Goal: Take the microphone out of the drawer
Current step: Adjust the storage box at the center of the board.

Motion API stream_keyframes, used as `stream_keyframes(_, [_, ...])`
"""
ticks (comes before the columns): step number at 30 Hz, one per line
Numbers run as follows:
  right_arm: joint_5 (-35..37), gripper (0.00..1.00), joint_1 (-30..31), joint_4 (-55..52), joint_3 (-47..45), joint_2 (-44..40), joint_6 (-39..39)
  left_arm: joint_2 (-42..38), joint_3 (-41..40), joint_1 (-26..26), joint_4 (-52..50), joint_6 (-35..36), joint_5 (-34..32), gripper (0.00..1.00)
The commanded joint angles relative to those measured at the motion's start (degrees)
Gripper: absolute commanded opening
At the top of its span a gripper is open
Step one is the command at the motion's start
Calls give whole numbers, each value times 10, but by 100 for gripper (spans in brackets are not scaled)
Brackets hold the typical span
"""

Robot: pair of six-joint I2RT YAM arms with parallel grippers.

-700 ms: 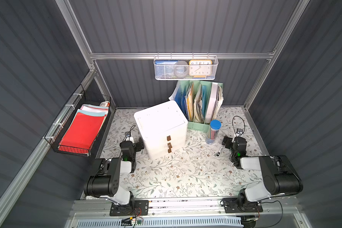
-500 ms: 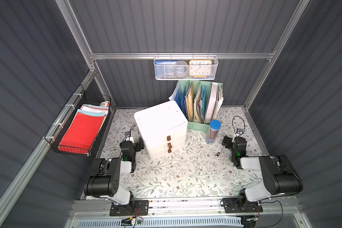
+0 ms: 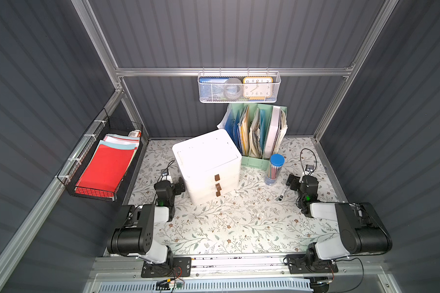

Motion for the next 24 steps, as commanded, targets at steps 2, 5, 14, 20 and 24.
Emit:
stream_keyframes(2, [58, 99, -1, -79, 18, -82, 24, -95, 46, -3, -139, -16, -16, 99])
stream_keyframes(5, [75, 99, -4, -286, 81, -178, 77, -151, 84, -4, -255, -33, -9, 99])
stream_keyframes(14, [-24, 99, -5, -591, 198, -340, 182, -206, 322, -4, -569, -59, 4, 99])
stream_keyframes(20, [-126, 98, -2, -676, 220, -392, 254, -151, 500, -4, -647, -13, 111, 99])
stream_keyframes(24, [-163, 99, 7, -701, 220, -404, 288, -77, 619, -5, -698, 12, 167, 99])
